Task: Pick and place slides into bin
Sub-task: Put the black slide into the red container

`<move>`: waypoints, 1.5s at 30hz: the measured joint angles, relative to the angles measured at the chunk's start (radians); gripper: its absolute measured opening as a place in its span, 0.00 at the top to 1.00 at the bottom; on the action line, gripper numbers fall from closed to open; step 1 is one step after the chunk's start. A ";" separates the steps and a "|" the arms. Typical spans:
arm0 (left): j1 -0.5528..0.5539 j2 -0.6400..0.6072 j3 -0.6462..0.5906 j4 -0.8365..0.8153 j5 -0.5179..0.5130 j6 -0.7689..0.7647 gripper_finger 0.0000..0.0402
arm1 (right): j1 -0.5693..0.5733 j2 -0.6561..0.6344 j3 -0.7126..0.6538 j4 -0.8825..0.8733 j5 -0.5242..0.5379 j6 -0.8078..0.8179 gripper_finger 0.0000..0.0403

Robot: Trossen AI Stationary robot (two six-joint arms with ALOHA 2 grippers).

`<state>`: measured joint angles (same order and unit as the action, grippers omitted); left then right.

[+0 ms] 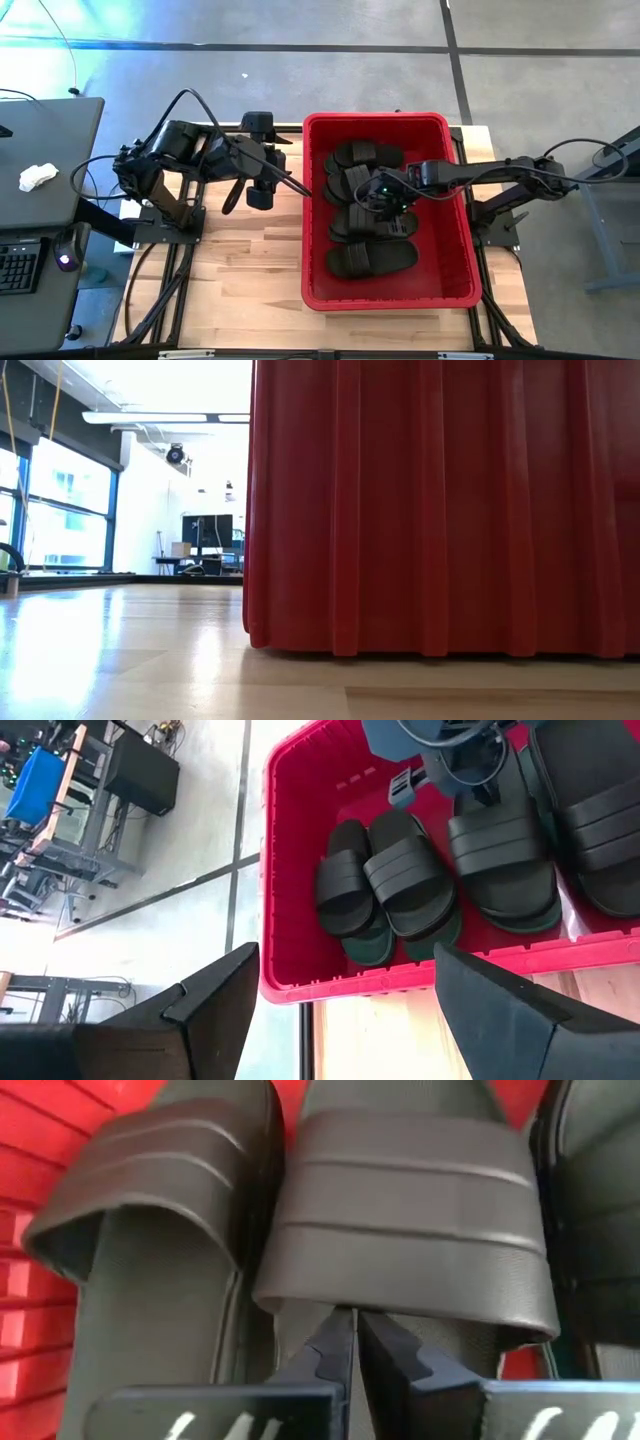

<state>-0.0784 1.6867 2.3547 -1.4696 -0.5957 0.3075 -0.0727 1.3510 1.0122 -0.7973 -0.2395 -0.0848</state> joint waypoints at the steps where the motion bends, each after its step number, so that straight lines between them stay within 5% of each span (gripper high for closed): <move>1: 0.000 0.000 0.000 0.000 0.000 0.000 0.30 | 0.002 0.000 0.000 0.012 -0.001 0.003 0.97; 25: 0.000 0.000 0.000 0.006 0.000 -0.002 0.30 | 0.001 0.016 0.000 0.037 -0.053 0.030 0.97; 42: 0.000 0.000 0.000 0.001 0.000 -0.001 0.30 | 0.001 0.013 0.176 -0.274 -0.022 0.080 0.96; 45: 0.000 0.000 0.000 0.000 0.000 0.000 0.30 | 0.002 0.013 0.240 -0.351 -0.083 0.094 0.95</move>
<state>-0.0784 1.6867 2.3548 -1.4693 -0.5957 0.3071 -0.0707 1.3640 1.2519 -1.1487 -0.3222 0.0093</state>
